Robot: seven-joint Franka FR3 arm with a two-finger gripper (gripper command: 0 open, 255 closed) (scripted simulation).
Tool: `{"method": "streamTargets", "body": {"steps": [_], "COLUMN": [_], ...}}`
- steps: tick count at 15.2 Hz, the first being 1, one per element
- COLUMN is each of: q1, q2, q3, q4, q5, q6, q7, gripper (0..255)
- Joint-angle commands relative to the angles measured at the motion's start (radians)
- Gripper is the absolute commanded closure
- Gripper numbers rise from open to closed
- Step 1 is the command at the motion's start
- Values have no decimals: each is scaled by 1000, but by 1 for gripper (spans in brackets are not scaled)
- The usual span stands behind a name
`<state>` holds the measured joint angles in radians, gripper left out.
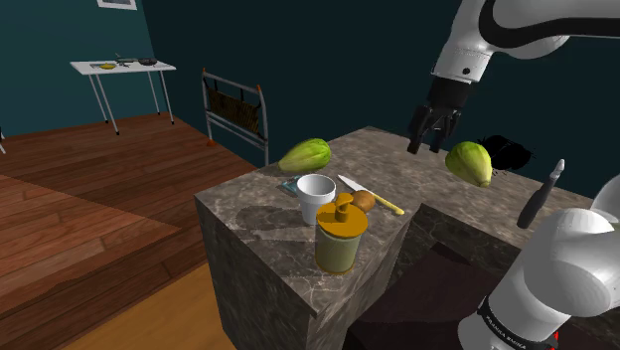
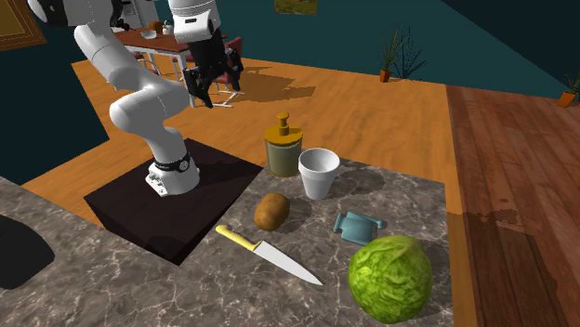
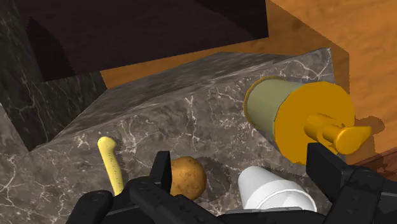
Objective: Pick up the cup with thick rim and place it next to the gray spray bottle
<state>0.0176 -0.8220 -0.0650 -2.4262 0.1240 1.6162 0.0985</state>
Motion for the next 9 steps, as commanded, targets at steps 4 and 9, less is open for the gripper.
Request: {"method": "streamTargets", "body": {"steps": [4, 9], "q1": [12, 32], "q2": [91, 260], "q3": [7, 16], "q4": [-8, 8], "q5": [8, 23], "q6": [102, 261], "q7": [-14, -36], "gripper": [0, 0]}}
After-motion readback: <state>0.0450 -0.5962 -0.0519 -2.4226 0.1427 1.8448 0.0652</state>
